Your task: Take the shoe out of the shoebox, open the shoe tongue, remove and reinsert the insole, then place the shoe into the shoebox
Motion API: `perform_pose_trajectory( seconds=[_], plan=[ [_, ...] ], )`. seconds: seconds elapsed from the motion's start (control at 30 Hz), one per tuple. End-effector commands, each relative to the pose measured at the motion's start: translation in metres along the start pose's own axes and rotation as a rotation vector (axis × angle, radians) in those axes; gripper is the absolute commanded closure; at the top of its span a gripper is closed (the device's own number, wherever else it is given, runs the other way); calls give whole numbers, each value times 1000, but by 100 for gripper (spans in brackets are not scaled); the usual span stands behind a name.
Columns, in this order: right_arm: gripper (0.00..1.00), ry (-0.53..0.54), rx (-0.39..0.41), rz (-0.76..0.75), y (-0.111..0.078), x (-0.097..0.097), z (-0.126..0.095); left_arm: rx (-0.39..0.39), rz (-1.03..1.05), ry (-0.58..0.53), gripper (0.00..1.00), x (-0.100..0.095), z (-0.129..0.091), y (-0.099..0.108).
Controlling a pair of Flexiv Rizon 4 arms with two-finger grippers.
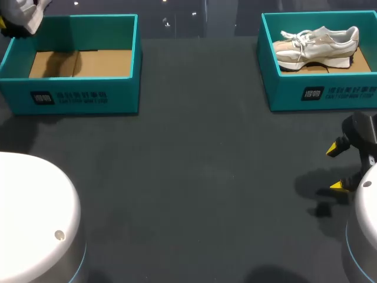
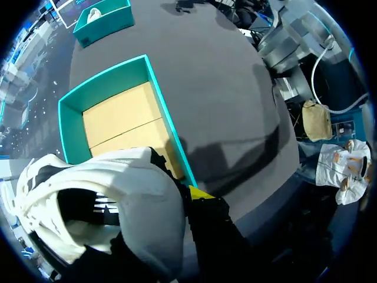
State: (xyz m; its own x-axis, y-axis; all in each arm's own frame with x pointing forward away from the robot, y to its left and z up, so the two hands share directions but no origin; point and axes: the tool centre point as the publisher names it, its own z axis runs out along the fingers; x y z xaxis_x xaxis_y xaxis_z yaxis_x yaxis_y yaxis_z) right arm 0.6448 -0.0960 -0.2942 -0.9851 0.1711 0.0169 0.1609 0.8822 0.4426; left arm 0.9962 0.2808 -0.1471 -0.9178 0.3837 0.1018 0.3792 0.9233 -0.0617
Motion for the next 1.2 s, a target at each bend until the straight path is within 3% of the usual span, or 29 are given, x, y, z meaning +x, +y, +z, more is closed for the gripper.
perform_pose_trajectory(
  seconds=[0.03, 0.23, 0.6, 1.03, 1.2],
  plan=[
    [0, -3, 3, 1, 0, 2, 0, -26, 244, -28, 100, 16, 2, 4],
    [0, -3, 3, 1, 0, 2, 0, -102, 567, -44, 100, 20, -3, 12],
    [0, -3, 3, 1, 0, 2, 0, -102, 567, -44, 100, 20, -3, 12],
    [0, -3, 3, 1, 0, 2, 0, -290, 1133, -17, 100, -5, 2, 49],
    [0, -3, 3, 1, 0, 2, 0, -290, 1133, -17, 100, -5, 2, 49]
  ],
)
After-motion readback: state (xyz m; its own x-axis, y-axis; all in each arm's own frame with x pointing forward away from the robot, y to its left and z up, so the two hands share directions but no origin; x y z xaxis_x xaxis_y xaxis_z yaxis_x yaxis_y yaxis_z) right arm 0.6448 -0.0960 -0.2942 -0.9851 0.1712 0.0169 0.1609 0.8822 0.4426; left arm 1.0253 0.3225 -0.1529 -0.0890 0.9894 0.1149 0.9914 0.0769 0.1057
